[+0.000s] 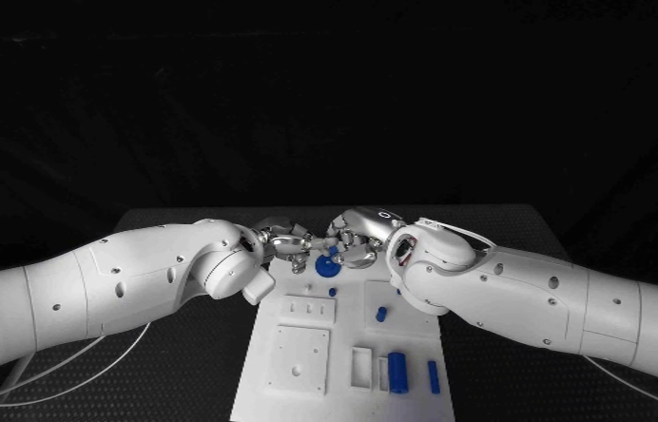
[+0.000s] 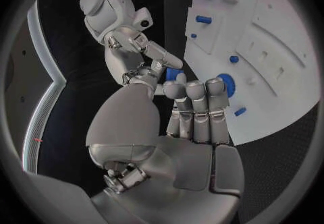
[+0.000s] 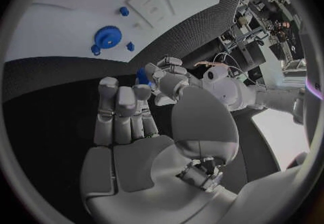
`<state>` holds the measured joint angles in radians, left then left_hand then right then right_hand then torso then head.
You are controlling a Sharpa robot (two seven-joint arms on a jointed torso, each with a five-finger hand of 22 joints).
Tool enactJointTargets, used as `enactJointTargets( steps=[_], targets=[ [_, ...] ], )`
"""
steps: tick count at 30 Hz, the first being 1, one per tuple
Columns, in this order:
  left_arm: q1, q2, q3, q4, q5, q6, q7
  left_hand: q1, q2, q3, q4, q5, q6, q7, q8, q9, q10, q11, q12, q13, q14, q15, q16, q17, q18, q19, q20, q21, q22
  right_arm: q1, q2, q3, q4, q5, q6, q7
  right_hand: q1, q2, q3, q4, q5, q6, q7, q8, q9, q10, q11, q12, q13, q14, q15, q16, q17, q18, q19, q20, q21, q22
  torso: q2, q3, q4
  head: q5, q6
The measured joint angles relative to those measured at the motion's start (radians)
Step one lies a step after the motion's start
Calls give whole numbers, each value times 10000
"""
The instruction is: Assemble the parts on the task board
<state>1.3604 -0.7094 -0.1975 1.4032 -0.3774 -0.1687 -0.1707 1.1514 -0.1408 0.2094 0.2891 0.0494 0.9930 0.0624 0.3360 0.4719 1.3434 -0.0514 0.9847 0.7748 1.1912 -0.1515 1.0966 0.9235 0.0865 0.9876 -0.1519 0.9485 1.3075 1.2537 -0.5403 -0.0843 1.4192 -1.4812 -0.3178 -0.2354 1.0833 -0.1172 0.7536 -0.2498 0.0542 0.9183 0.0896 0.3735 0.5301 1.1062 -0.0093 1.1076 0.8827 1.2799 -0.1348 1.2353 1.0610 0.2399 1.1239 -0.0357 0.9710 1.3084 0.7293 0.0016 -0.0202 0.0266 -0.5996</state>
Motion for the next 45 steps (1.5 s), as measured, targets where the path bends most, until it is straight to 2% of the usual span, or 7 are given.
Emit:
enactJointTargets(
  steps=[5, 17, 25, 33, 45],
  targets=[
    [0, -6, 0, 0, 0, -5, -56, 4, 4, -64, 13, 0, 0, -1, -39, 18, -18, 18, 39, -1, -1, 1, 39, -35, 3, -36, 36, 40, 0, -1, 18, 0, 16, -13, 20, -25, 0, 0, 27, -28, 0, 5, -5, -2, 1, 1, -1, 0, 1, 4, 0, 0, 0, 0, 15, 13, -1, 0, 0, 5, -1, 6, -8],
    [-4, -5, -9, 7, 0, -45, -133, 177, 177, -197, -11, 0, 1, 0, -77, 46, -17, 17, 143, -2, -13, 15, 149, -113, -1, -106, 38, 188, -1, -4, 53, 2, 48, -40, 68, -131, 0, 0, 54, -1, 0, 5, -5, 30, 9, 18, -19, 0, 1, 20, 17, 0, 1, 1, 14, 15, -1, 0, 0, -6, -2, -7, -34],
    [-8, -8, -19, 2, 5, -87, -177, 507, 507, -282, -37, 0, 1, 0, -78, 76, -17, 17, 212, -20, -40, -1, 263, -203, -4, -159, 91, 310, -2, -7, 148, -5, -24, -53, 108, -206, 0, 0, 55, 0, 0, 6, -6, 39, 10, 33, -33, -42, 1, 22, 23, 0, 1, 0, 13, 17, -1, 0, 0, -12, 4, -13, -47],
    [-20, -9, -33, -3, 24, -120, -238, 753, 647, -404, -25, 0, 1, 0, -76, 101, -16, 17, 252, -70, -72, 0, 310, -281, -6, -231, 91, 350, -2, -34, 208, -18, -43, -64, 122, -293, 0, -1, 83, -29, 0, 7, -7, 39, 10, 12, -12, -42, -8, 11, 36, 0, -8, 0, 11, 19, -1, 0, 0, -12, 5, -5, -57],
    [-22, 2, -34, -22, 35, -129, -304, 917, 688, -528, -12, 0, 67, 8, -71, 119, -14, 16, 252, -113, -72, 3, 348, -344, -9, -231, 91, 428, 6, -47, 239, -20, -30, -71, 133, -368, 0, -1, 83, -29, 0, 7, -7, 37, 15, 12, -12, -42, -7, 11, -2, 0, -8, 0, 17, 14, -2, 0, 4, -5, -2, 24, -63]
  ],
)
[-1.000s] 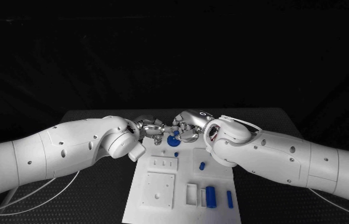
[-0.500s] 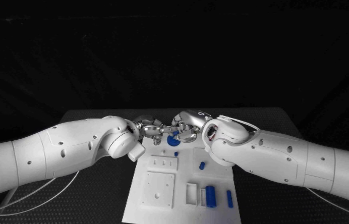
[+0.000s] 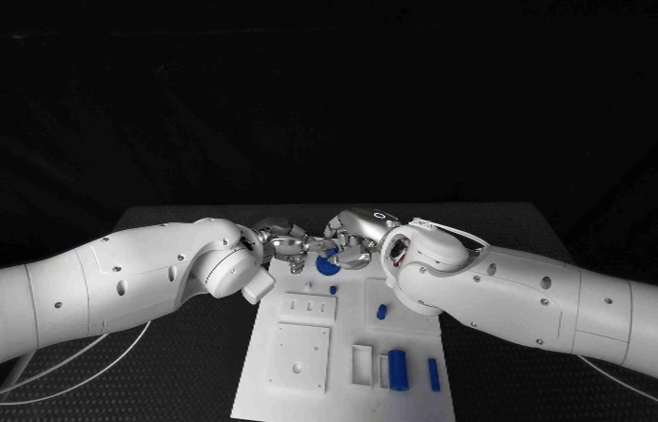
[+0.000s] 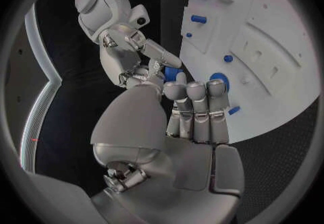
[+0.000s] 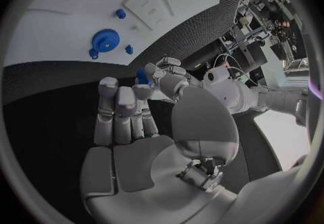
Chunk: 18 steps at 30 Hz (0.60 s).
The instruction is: Assemble the parts on the task board
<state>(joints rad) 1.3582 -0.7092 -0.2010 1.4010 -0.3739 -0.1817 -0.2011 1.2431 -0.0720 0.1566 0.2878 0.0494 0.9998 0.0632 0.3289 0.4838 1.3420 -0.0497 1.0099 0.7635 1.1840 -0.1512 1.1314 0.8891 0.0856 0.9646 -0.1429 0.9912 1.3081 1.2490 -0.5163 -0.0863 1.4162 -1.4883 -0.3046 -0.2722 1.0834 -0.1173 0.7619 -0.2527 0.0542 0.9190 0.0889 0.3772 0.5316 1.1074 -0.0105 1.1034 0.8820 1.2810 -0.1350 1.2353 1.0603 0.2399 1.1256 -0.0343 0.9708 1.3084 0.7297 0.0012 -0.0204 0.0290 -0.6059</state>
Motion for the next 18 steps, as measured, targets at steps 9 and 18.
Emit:
enactJointTargets(
  steps=[9, 18],
  targets=[
    [-1, 47, -4, -26, 1, -28, -96, 14, -18, -138, 29, 0, 0, 0, -44, 1, 1, 0, 39, -41, -15, 18, 39, -54, 0, 0, 0, 0, -1, -15, 8, -5, 7, -9, 11, -93, 0, 0, 0, 0, 0, 1, -1, -9, 4, 3, -3, 0, 1, 6, -6, 0, 0, 0, 32, 1, -9, 0, 0, 6, -7, 3, -1],
    [-1, 50, 0, -21, 0, -26, -152, -434, -342, -236, 71, 0, 0, 0, -84, 15, 3, -2, 39, -99, -15, 20, 79, -147, -1, 0, 0, 38, -2, -23, 1, -7, 24, -19, 27, -109, -39, -39, 0, 0, 0, 2, -2, -31, -7, 5, -5, 0, 1, 6, -5, 0, 1, 1, 32, 1, -9, 0, -1, 4, -6, -10, -3]
  ],
)
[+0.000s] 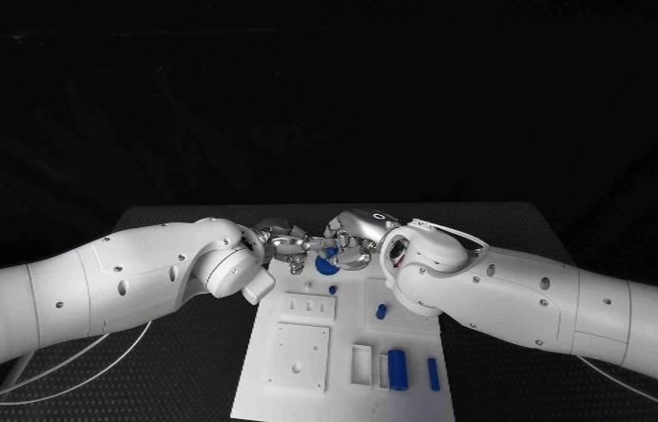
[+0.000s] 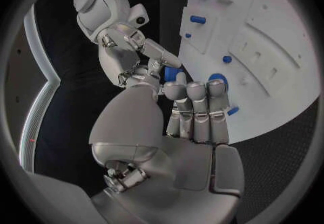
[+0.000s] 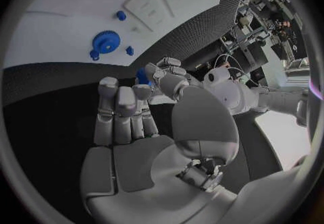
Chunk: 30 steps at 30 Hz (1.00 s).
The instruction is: Assemble the parts on the task board
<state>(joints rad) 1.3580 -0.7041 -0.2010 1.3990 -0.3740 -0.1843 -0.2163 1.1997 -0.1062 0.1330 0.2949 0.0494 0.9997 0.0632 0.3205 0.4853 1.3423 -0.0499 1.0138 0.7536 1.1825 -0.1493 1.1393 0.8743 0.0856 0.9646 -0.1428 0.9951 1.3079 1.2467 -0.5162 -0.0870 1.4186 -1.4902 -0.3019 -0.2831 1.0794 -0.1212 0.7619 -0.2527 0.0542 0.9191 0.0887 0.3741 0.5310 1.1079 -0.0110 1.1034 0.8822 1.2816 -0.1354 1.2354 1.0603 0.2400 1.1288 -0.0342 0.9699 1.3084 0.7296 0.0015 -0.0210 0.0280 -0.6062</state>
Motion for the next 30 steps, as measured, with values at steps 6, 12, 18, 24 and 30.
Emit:
enactJointTargets(
  steps=[6, 12, 18, 24, 30],
  targets=[
    [0, 6, 0, 0, -2, 2, -34, -229, -54, 0, 0, 0, 27, -27, -1, 0, 3, -3, 38, -31, -55, -20, 38, -47, -1, 0, 0, 0, 0, -1, 12, 0, -1, -22, 26, -33, 0, 0, 18, -18, 0, 1, -1, -1, 11, 1, -1, 0, 0, 11, 13, 0, 0, -1, 0, 1, 0, 0, 0, -2, 0, 0, -11],
    [0, 15, -1, 0, -14, 3, -83, -27, 30, 161, -101, 0, 138, -33, 0, 27, 14, -13, 38, -62, -57, -19, 107, -99, -1, 0, 0, 32, -1, -6, 21, -1, 11, -100, 54, -72, 0, 0, 56, 1, 0, 17, -17, -2, 16, 4, -4, 0, 1, 12, 18, 0, 1, -1, -1, 2, 0, 0, 0, -5, 1, 1, -27],
    [0, 35, -1, -8, -57, 1, -167, 519, 143, 195, -136, 7, 292, -80, 1, 68, 25, -14, 84, -109, -93, -31, 149, -176, -1, -36, 37, 71, -2, -9, 40, -8, 31, -231, 102, -143, 0, 0, 56, 1, 0, 22, -22, -5, 28, 19, -19, 0, 1, 10, 24, 0, 1, 0, -2, 3, 0, 0, 1, -5, 1, -10, -52],
    [0, 99, -1, -50, -147, -33, -301, 875, 115, 188, -130, 321, 466, -138, 13, 111, 35, -73, 123, -176, -70, -87, 233, -274, 0, -109, 36, 121, -38, -12, 65, -17, 35, -376, 177, -224, 0, 0, 83, -26, 0, 23, -24, -5, 30, 20, -20, 0, 1, 11, 28, 0, 1, 0, -3, 5, 0, 0, 5, -4, -1, -11, -66],
    [-2, 130, -13, -68, -207, -69, -423, 772, 15, 47, -39, 327, 629, -169, 85, 138, 54, -90, 164, -227, -69, -89, 273, -353, -1, -109, 36, 155, -86, -4, 115, -34, 50, -556, 242, -310, 0, 0, 83, -26, 0, 26, -25, -6, 33, 21, -20, 0, 2, 55, 15, -1, -7, -1, -5, 7, 0, 0, 4, 1, -11, 3, -72]
  ],
)
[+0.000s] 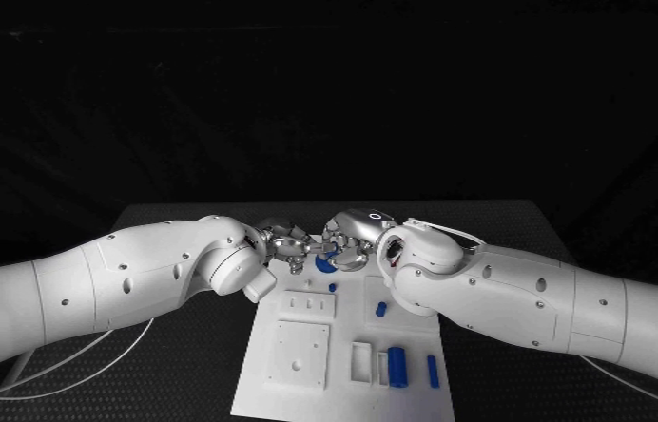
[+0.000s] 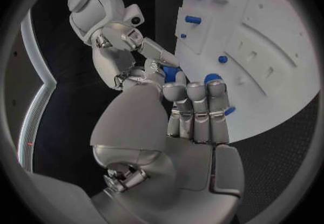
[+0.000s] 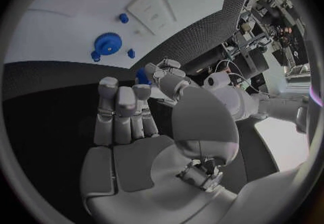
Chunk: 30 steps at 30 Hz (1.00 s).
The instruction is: Assemble the parts on the task board
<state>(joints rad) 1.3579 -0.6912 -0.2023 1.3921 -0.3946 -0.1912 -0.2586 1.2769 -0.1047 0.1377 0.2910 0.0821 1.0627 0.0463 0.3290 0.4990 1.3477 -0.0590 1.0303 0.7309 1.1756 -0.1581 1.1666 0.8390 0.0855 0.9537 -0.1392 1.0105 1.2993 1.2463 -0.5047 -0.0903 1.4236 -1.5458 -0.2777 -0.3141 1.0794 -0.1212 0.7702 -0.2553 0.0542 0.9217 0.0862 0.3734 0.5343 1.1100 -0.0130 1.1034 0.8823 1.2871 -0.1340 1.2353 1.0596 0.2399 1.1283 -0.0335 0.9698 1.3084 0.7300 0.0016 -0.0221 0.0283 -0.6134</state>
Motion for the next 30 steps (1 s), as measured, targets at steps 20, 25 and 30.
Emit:
enactJointTargets(
  steps=[20, 25, 30],
  targets=[
    [-14, 42, -7, 21, -123, -38, -307, -564, 62, 467, -195, 60, 162, 28, 13, 135, 48, -66, 126, -182, 25, -38, 222, -288, 0, -38, 39, 152, -158, 3, 73, -81, 16, -350, 174, -171, 0, 0, 55, 0, 0, 18, -19, 39, -16, 29, -29, 0, -9, -27, -21, 0, 0, 1, 40, -6, -1, 1, -2, -3, 15, -31, -9],
    [-14, 49, -6, 30, -137, -38, -354, 85, 296, 453, -486, 295, 169, 20, -47, 165, 62, -80, 129, -199, 23, -38, 269, -334, 1, -124, 52, 160, -158, 2, 72, -85, 25, -376, 206, -195, 0, 0, 55, 0, 0, 22, -22, 52, -15, 10, -10, 0, -8, -28, -18, 0, 0, 0, 39, -5, -1, 0, -2, -4, 16, -28, -9],
    [-11, 52, -1, 53, -143, -37, -381, 632, 337, 464, -874, 799, 170, 17, -116, 163, 58, -76, 184, -234, -1, -17, 308, -392, 0, -214, 72, 194, -179, -3, 65, -90, 27, -395, 233, -217, 0, -1, 55, 0, -1, 23, -24, 50, -26, -2, 2, 0, -8, -32, -12, 0, 0, 1, 38, -3, -1, 0, -4, -4, 17, -20, -29]
  ],
)
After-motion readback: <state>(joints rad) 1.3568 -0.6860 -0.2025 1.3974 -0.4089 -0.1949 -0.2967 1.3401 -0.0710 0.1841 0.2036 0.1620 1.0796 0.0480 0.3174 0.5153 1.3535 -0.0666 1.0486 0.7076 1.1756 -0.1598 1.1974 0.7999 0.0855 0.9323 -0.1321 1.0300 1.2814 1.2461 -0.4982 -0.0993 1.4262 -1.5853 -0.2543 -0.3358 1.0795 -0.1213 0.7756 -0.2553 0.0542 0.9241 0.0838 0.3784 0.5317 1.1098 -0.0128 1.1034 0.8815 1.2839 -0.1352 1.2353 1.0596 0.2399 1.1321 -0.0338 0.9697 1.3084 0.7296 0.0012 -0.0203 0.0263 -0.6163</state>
